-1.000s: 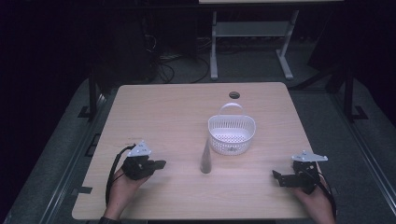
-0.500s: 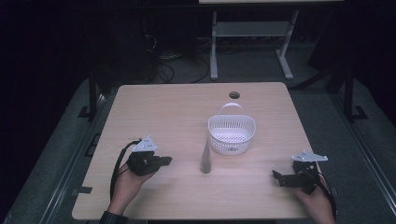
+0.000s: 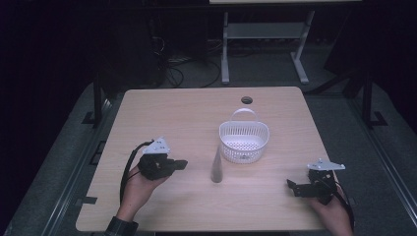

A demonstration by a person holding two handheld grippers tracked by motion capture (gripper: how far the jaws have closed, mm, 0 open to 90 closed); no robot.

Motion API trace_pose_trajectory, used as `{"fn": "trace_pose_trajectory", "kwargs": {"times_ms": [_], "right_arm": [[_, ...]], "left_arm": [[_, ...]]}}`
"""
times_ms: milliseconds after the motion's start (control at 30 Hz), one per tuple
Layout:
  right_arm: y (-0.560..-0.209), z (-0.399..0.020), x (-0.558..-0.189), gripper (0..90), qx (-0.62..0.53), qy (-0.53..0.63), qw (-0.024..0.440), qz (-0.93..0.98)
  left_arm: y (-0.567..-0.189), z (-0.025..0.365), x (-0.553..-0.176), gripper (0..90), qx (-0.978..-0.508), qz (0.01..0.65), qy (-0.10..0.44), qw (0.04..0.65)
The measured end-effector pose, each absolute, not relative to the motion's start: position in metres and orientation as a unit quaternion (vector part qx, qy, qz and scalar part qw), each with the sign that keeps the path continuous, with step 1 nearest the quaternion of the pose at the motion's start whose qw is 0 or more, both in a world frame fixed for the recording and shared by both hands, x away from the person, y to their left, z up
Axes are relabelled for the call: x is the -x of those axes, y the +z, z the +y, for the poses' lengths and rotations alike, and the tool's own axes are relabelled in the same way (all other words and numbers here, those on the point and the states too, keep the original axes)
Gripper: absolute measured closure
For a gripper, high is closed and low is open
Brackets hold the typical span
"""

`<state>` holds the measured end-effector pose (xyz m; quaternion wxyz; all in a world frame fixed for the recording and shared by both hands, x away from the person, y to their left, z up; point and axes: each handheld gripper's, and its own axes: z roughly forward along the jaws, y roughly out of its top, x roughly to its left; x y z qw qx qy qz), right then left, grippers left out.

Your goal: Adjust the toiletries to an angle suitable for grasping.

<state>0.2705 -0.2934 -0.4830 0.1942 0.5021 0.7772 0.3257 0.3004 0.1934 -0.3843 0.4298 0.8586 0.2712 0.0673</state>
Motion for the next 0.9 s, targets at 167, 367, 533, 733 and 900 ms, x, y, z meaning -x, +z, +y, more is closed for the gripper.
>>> {"fn": "trace_pose_trajectory", "kwargs": {"times_ms": [167, 367, 533, 733, 900], "right_arm": [[-0.483, -0.293, -0.27, 1.6, -0.502, 0.326, 0.194, 0.777], [-0.483, -0.293, -0.27, 1.6, -0.502, 0.326, 0.194, 0.777], [-0.483, -0.293, -0.27, 1.6, -0.502, 0.326, 0.194, 0.777], [-0.483, -0.293, -0.27, 1.6, -0.502, 0.326, 0.194, 0.777], [-0.483, -0.293, -0.27, 1.6, -0.502, 0.326, 0.194, 0.777]], "left_arm": [[-0.379, 0.187, -0.301, 89.8, -0.858, 0.264, 0.063, 0.436], [-0.374, 0.178, -0.302, 89.8, -0.859, 0.252, 0.057, 0.442], [-0.371, 0.171, -0.302, 89.8, -0.859, 0.243, 0.049, 0.449], [-0.366, 0.163, -0.302, 89.8, -0.859, 0.234, 0.045, 0.453], [-0.361, 0.156, -0.301, 89.8, -0.86, 0.223, 0.041, 0.458]]}}
